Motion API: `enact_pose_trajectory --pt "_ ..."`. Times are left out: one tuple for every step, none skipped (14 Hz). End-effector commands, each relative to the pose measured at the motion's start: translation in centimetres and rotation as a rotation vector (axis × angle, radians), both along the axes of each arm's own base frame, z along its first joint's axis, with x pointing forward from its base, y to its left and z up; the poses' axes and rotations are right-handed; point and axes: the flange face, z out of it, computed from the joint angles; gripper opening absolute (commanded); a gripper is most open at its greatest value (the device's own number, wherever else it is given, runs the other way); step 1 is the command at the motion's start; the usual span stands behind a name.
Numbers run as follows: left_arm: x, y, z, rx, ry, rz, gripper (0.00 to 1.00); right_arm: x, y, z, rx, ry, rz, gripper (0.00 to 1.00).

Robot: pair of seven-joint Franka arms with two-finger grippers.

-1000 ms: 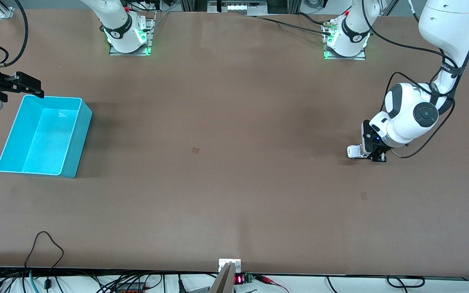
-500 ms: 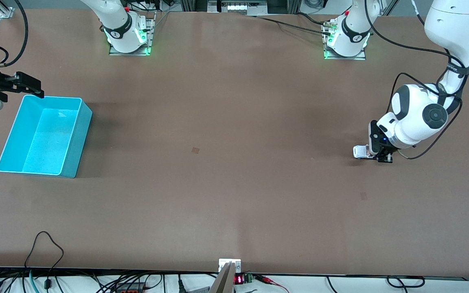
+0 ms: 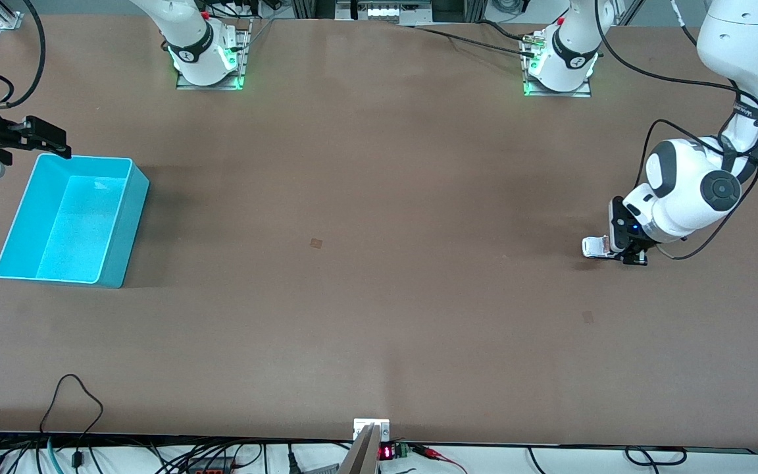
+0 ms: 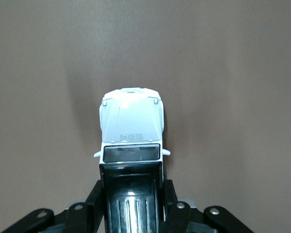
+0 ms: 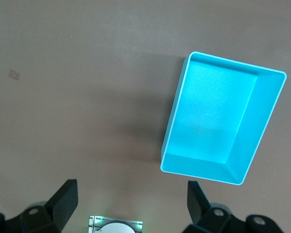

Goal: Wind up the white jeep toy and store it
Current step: 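Press the jeep down and drag it backward with the left gripper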

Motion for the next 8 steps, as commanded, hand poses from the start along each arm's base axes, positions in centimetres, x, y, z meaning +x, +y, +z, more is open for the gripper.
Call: enact_pose_trajectory --pt "0.3 2.0 -4.1 -0.004 0.027 -0.003 0.21 -0.3 -0.1 0.2 0.018 0.004 0.004 1.0" --pt "0.2 2.5 -4.2 -0.005 0.028 0.005 0.21 -0.3 -0.1 0.2 0.018 0.004 0.003 1.0" --pt "0.1 3.0 -4.2 -0.005 0.028 0.012 0.21 -0.3 -0.1 0.3 0.018 0.002 0.003 1.0" --pt "-0.1 3.9 -4.5 -0.007 0.032 0.03 0.2 -0.3 -0.1 0.2 0.018 0.004 0.004 1.0" --pt "-0.5 4.5 -5.0 -0.01 0.041 0.043 0.2 -0.3 -0.1 0.2 0.018 0.004 0.003 1.0" --pt "-0.6 5.0 -5.2 -0.01 0.043 0.051 0.2 -0.3 -0.1 0.2 0.018 0.004 0.003 1.0" --pt "-0.8 5.7 -5.4 -0.011 0.046 0.063 0.2 -0.3 -0.1 0.2 0.018 0.004 0.003 1.0" --pt "-0.9 6.1 -5.5 -0.012 0.047 0.072 0.2 -0.3 -0.1 0.2 0.018 0.004 0.003 1.0"
